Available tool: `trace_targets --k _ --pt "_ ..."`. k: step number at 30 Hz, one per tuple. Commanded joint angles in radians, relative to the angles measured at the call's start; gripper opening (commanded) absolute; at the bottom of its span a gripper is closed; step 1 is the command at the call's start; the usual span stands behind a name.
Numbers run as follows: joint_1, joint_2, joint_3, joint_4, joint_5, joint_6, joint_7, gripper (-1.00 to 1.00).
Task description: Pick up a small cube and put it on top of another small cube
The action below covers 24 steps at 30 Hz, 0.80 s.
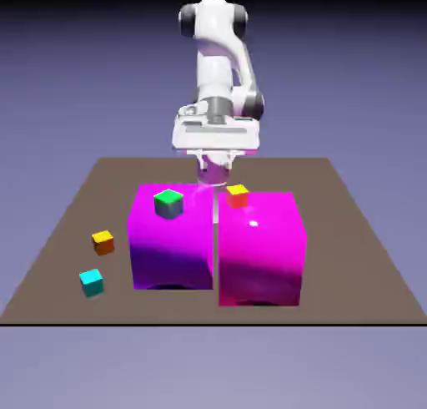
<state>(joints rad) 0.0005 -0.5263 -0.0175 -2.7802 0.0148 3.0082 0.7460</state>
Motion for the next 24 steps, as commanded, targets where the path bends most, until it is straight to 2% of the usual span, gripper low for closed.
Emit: trace_targets --k 1,24 --pt "-0.01 0.036 -0.015 0.025 0.012 -0.024 0.004 0.0" --pt "-0.229 0.87 -0.349 0.593 0.295 -0.572 0.098 0.0"
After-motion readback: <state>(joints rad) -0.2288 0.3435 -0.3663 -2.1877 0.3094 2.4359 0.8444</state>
